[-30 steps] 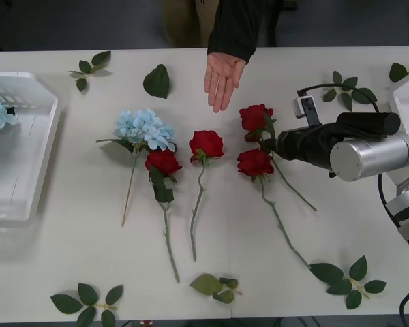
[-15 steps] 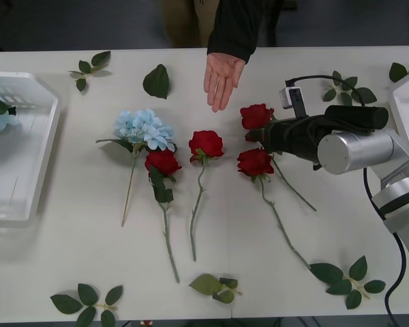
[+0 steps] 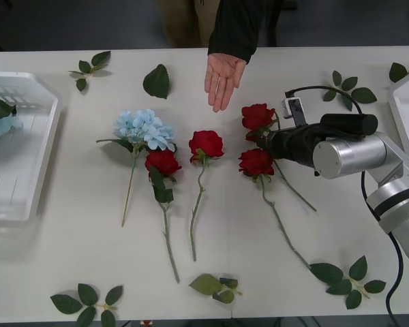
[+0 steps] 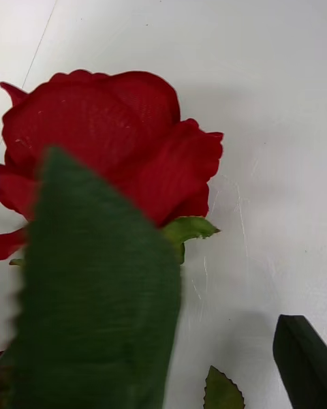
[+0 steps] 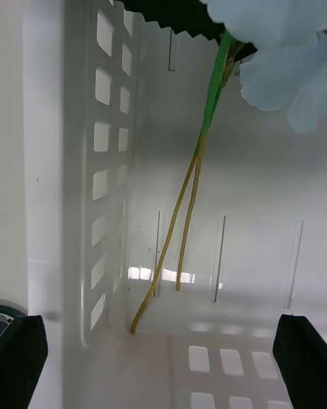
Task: Place the red flowers into the right box and the blue flowers into the left box. If a person shows an open palm, hand one flower to the person first, then continue sorting.
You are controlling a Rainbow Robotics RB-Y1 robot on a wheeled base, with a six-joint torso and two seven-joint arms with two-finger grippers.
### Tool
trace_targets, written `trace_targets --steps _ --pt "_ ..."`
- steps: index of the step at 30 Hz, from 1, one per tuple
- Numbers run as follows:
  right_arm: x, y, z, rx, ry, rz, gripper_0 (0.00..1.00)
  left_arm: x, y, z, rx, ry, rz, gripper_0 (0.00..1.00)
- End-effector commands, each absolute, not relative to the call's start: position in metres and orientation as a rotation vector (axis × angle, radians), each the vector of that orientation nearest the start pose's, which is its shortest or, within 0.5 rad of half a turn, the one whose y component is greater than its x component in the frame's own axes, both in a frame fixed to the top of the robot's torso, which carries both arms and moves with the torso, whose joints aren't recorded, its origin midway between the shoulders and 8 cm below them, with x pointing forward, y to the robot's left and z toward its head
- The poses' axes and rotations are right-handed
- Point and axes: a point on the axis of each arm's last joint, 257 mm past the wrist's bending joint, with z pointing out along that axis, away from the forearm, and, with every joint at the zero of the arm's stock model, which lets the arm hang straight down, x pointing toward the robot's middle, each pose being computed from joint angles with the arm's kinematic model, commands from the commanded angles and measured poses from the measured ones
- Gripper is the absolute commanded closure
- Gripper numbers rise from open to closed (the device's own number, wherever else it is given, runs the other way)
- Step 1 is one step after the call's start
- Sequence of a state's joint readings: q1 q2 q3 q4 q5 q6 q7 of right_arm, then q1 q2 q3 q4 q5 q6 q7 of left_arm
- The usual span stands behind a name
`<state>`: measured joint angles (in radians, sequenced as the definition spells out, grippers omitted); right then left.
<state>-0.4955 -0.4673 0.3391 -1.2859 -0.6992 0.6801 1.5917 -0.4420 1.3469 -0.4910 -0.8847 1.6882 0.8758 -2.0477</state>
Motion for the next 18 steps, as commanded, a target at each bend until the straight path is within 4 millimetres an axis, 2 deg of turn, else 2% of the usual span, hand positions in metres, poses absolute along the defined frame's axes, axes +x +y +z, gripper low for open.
trace_targets --steps 1,9,11,13,14,15,17,18 --pt "0.609 -0.143 -0.273 -0.366 2.136 0.3 0.12 0.456 0.625 -0.222 0.069 2.548 0.113 0.04" --pt "0.623 -0.14 -0.284 -0.381 2.114 0.262 0.13 0.457 0.624 -0.222 0.073 2.547 0.109 0.04" --pt "0.625 -0.139 -0.283 -0.382 2.113 0.262 0.21 0.457 0.624 -0.222 0.074 2.547 0.108 0.04" --pt "0.624 -0.139 -0.283 -0.385 2.115 0.261 0.47 0.457 0.624 -0.221 0.077 2.545 0.109 0.03" --pt "0.623 -0.14 -0.285 -0.387 2.12 0.258 0.66 0.457 0.624 -0.222 0.075 2.546 0.109 0.03" --pt "0.623 -0.141 -0.286 -0.388 2.125 0.255 0.81 0.457 0.624 -0.221 0.077 2.545 0.109 0.03" --pt "0.622 -0.141 -0.288 -0.389 2.135 0.254 1.0 0.457 0.624 -0.222 0.075 2.546 0.107 0.03" --pt "0.622 -0.142 -0.288 -0.39 2.134 0.253 1.0 0.457 0.624 -0.221 0.077 2.545 0.109 0.04"
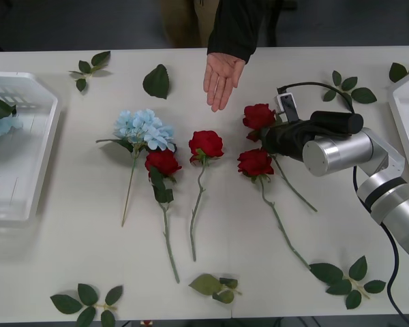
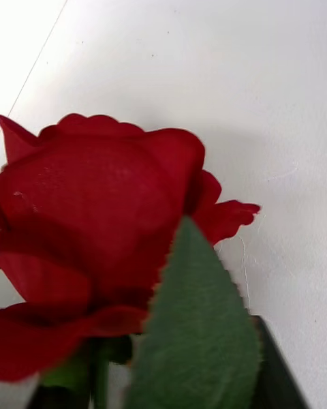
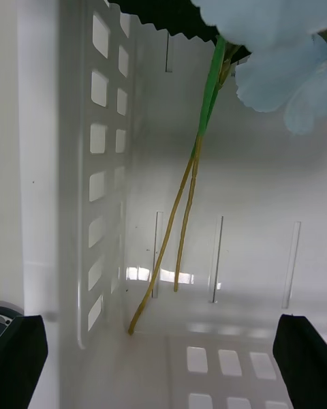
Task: Place the red flowers into the right box and the blue flowers into the left box. If a person shows an open palm, hand one flower to the person first, then continue sorting.
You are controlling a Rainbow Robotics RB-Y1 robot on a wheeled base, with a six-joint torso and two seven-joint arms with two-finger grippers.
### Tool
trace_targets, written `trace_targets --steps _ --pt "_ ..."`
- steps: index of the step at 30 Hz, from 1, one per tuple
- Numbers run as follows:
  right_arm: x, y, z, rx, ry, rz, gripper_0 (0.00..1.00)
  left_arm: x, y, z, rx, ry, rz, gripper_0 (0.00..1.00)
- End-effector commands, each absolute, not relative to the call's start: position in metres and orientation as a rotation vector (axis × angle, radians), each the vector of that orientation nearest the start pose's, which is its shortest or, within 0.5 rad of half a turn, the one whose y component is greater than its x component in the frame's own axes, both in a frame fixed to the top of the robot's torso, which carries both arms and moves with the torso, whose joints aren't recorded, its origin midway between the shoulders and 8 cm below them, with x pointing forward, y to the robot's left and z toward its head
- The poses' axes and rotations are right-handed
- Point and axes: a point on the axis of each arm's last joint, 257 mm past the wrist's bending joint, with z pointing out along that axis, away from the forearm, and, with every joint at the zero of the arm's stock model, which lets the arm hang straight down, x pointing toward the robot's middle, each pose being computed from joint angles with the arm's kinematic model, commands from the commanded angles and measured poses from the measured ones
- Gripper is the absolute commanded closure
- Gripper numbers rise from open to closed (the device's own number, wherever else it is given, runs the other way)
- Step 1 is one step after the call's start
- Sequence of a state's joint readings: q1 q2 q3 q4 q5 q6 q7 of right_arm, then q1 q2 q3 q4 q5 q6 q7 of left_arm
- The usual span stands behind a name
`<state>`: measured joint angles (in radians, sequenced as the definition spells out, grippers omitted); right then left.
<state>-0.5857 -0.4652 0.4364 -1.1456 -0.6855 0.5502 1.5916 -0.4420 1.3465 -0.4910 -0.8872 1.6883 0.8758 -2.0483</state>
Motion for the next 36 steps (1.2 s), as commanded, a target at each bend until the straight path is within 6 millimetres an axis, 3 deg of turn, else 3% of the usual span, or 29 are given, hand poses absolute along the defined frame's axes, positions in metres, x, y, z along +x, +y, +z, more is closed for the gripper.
trace_targets --steps 1,7,12,20,24,28,32,36 --pt "0.622 -0.143 -0.288 -0.387 2.136 0.251 1.0 0.457 0.624 -0.221 0.078 2.545 0.108 0.03" --pt "0.624 -0.145 -0.283 -0.376 2.13 0.259 1.0 0.457 0.624 -0.221 0.077 2.544 0.107 0.04" --pt "0.619 -0.148 -0.26 -0.375 2.159 0.28 1.0 0.457 0.624 -0.221 0.082 2.545 0.11 0.03" --pt "0.578 -0.168 -0.131 -0.367 2.171 0.383 1.0 0.457 0.624 -0.221 0.086 2.545 0.112 0.04" --pt "0.541 -0.172 -0.091 -0.368 2.155 0.546 1.0 0.456 0.625 -0.222 0.09 2.548 0.117 0.03" --pt "0.513 -0.169 -0.062 -0.424 2.09 0.601 1.0 0.456 0.625 -0.222 0.09 2.548 0.117 0.03" --pt "0.484 -0.137 -0.022 -0.526 1.914 0.6 1.0 0.456 0.626 -0.222 0.093 2.549 0.121 0.03" --pt "0.475 -0.1 0.007 -0.576 1.745 0.578 1.0 0.456 0.626 -0.223 0.096 2.55 0.123 0.04"
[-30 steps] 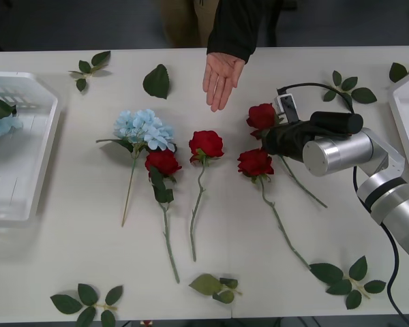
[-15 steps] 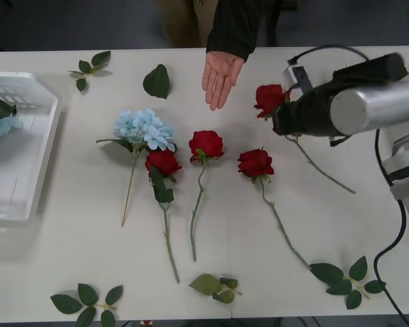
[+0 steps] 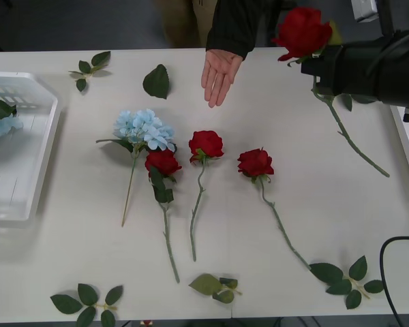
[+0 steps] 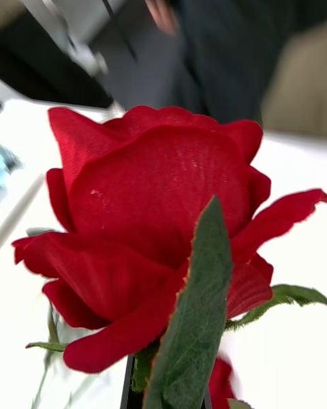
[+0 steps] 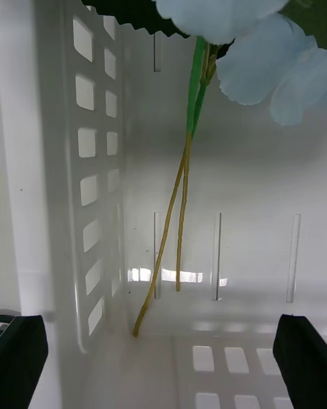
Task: Place the red flowers into the right box and the blue flowers into the left box. If a person shows an open palm, hand one flower to the person first, then continue sorting.
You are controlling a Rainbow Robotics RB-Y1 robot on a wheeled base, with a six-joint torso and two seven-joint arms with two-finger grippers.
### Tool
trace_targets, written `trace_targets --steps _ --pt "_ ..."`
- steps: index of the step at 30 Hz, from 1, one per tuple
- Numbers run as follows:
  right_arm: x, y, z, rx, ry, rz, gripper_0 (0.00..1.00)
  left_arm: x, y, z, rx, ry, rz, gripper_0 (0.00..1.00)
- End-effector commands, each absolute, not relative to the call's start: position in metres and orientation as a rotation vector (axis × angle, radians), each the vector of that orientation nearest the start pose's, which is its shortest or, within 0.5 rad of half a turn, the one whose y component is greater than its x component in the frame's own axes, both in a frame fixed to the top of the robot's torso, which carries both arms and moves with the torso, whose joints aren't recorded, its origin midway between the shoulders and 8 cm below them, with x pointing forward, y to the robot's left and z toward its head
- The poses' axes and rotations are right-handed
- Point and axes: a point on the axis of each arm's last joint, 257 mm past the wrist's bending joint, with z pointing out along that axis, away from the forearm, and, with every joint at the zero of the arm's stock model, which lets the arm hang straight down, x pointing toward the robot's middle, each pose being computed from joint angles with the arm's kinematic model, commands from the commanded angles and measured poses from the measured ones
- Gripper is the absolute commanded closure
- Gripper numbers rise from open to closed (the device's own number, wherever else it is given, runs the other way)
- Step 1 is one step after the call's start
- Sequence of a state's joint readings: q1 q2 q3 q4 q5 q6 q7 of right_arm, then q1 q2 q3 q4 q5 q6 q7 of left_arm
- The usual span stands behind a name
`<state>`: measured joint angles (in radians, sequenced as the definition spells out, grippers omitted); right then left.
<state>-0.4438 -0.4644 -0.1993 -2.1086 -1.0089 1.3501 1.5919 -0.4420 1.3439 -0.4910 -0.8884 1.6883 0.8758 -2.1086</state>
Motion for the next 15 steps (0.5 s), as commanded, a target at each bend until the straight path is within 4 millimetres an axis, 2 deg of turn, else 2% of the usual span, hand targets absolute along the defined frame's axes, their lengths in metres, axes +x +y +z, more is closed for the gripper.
trace_targets --steps 1,5,8,11,15 --pt "0.474 -0.092 0.011 -0.582 1.712 0.571 1.0 0.456 0.626 -0.223 0.096 2.55 0.123 0.03" --pt "0.476 -0.058 0.031 -0.6 1.554 0.541 1.0 0.455 0.627 -0.223 0.099 2.551 0.128 0.03" --pt "0.48 -0.038 0.036 -0.577 1.48 0.552 1.0 0.455 0.627 -0.223 0.097 2.553 0.127 0.03" --pt "0.487 -0.029 0.036 -0.549 1.43 0.546 1.0 0.455 0.627 -0.223 0.1 2.552 0.132 0.03" --pt "0.495 -0.028 0.035 -0.523 1.394 0.521 1.0 0.456 0.627 -0.222 0.102 2.551 0.133 0.03"
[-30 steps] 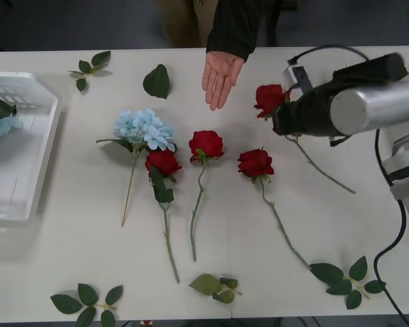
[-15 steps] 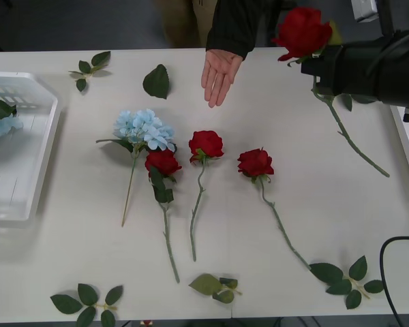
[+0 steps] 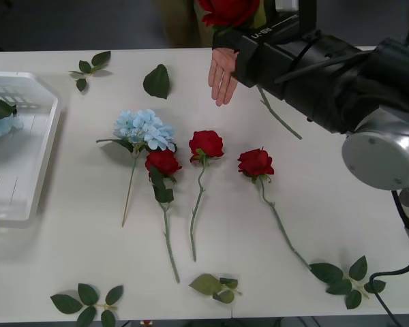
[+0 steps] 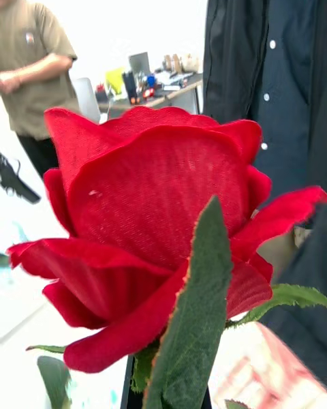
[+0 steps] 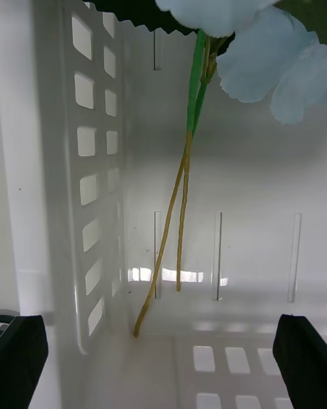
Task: Place the red flowers into the right box and the blue flowers into the left box. If a person shows an open palm, hand one flower to the person first, then continue sorting.
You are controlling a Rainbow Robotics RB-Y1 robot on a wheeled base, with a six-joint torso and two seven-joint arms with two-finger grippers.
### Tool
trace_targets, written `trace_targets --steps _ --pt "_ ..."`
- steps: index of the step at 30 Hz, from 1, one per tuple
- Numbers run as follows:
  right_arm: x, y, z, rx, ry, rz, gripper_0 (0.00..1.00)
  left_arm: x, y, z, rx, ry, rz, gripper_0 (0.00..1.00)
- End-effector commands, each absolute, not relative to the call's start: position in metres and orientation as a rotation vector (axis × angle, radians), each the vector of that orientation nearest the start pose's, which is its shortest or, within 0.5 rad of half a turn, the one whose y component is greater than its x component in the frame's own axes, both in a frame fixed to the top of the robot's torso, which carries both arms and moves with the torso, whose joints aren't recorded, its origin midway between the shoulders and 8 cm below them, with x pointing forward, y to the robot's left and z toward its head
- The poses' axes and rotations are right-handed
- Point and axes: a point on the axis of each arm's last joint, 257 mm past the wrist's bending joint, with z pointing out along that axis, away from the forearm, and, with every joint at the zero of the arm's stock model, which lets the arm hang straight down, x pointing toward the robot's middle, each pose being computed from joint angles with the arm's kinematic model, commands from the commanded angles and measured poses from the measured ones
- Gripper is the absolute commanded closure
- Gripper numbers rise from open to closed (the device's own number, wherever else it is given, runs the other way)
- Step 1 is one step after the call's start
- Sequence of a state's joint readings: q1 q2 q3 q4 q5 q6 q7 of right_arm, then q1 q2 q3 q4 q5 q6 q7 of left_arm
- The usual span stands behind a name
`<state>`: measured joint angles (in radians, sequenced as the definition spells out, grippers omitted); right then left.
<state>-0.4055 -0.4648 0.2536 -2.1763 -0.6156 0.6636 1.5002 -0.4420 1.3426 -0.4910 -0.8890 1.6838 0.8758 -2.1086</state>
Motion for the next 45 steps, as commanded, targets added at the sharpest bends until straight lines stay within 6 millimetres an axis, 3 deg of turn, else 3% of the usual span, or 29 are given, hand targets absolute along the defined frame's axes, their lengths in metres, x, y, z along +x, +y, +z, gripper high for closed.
trace_targets --steps 1,6,11,15,45 --pt "0.497 -0.029 0.033 -0.514 1.395 0.513 1.0 0.455 0.628 -0.223 0.099 2.553 0.134 0.04" --pt "0.503 -0.035 0.034 -0.452 1.409 0.522 1.0 0.455 0.628 -0.222 0.101 2.552 0.135 0.03" --pt "0.523 -0.062 0.027 -0.312 1.458 0.528 1.0 0.455 0.628 -0.223 0.1 2.554 0.136 0.03" --pt "0.533 -0.073 0.016 -0.235 1.514 0.553 1.0 0.455 0.628 -0.223 0.1 2.554 0.136 0.03" --pt "0.537 -0.082 0.018 -0.207 1.528 0.552 0.98 0.455 0.628 -0.223 0.104 2.554 0.137 0.03"
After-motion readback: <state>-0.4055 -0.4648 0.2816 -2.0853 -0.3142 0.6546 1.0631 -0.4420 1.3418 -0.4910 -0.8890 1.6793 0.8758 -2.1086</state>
